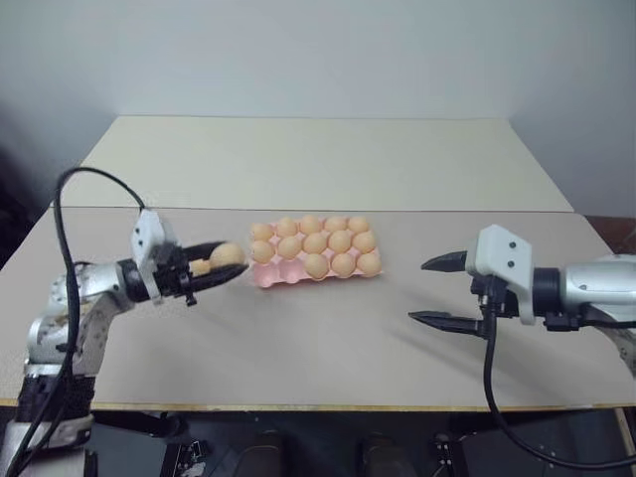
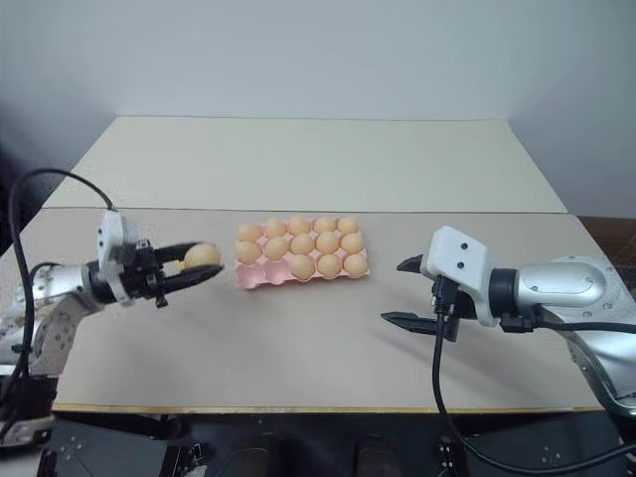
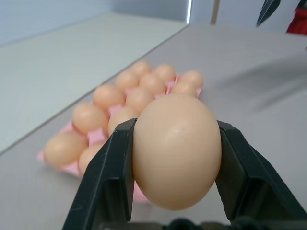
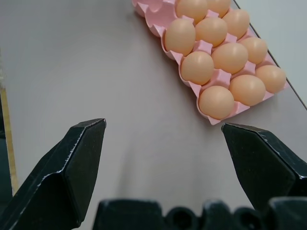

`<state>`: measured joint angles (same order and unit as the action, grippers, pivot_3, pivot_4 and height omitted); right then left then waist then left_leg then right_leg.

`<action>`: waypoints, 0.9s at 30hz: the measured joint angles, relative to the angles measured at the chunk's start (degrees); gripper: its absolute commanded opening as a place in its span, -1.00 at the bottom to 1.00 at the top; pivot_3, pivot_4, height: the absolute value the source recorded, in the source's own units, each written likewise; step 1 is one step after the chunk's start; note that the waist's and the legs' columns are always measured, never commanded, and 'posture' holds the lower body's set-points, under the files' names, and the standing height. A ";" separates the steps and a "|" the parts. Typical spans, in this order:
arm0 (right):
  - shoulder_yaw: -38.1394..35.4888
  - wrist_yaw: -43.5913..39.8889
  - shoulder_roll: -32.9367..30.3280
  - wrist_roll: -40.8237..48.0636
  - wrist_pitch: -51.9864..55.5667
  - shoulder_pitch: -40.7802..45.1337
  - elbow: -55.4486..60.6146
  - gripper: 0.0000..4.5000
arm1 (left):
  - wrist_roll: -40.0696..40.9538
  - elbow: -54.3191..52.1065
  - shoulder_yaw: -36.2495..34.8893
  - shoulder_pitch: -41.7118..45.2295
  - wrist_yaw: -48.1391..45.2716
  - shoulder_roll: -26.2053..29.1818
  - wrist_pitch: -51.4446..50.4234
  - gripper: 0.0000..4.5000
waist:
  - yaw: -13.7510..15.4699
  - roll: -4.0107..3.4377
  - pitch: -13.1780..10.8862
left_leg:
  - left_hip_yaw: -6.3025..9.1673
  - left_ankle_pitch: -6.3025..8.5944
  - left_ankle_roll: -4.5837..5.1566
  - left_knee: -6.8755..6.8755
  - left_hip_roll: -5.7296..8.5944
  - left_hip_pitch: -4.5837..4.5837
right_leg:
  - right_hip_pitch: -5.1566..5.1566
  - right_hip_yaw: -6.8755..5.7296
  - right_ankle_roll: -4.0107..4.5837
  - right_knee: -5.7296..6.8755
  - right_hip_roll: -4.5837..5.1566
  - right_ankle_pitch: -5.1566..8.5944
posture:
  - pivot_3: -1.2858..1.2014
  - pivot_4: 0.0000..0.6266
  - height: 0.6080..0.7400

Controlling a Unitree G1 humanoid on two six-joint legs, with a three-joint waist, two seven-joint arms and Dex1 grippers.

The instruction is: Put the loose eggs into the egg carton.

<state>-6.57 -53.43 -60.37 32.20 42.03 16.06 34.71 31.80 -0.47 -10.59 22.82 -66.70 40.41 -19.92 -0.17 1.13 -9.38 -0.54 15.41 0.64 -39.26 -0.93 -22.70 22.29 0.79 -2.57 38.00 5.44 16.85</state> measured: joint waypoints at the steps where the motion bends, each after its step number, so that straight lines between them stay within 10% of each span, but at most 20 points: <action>1: -0.06 0.87 0.39 0.06 0.27 -0.31 0.62 1.00 | -0.20 1.11 0.98 1.16 -0.32 -0.72 0.22 -0.01 | 0.00 0.00 0.00 | 0.00 0.00 0.00 0.00 0.00 -0.02 | 0.01 -0.01 0.00 0.00 -0.01 0.00 | 0.03 -0.52 1.00; 14: -4.05 6.10 0.65 0.58 2.29 -5.51 5.56 1.00 | -11.91 19.68 11.22 12.30 -0.50 -10.06 14.51 -0.01 | 0.24 0.02 0.01 | 0.03 -0.01 0.02 -0.07 0.03 -0.12 | 0.05 -0.04 0.00 0.00 -0.05 0.00 | 0.03 -0.52 1.00; 22: -5.62 6.48 0.63 0.70 2.58 -6.27 6.00 1.00 | -14.61 27.05 11.80 13.50 -1.42 -12.80 22.27 0.97 | 0.37 0.03 0.01 | 0.06 -0.02 0.04 -0.14 0.03 -0.14 | 0.03 -0.06 -0.01 0.01 -0.04 0.00 | 0.03 -0.52 1.00; 27: -5.63 6.48 0.63 0.74 2.87 -6.27 6.27 1.00 | -14.11 27.62 11.28 14.22 -1.12 -13.80 23.45 0.99 | 0.35 0.03 0.01 | 0.10 -0.02 0.04 -0.20 0.02 -0.18 | 0.04 -0.09 -0.01 0.01 -0.05 -0.01 | 0.03 -0.52 1.00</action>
<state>-12.20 -46.95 -59.74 32.94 44.91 9.78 40.98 17.70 27.15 0.69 37.04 -67.82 26.61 3.53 0.18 1.16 -9.37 -0.44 15.39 0.68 -39.45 -0.90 -22.88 22.32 0.69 -2.58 38.01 5.39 16.85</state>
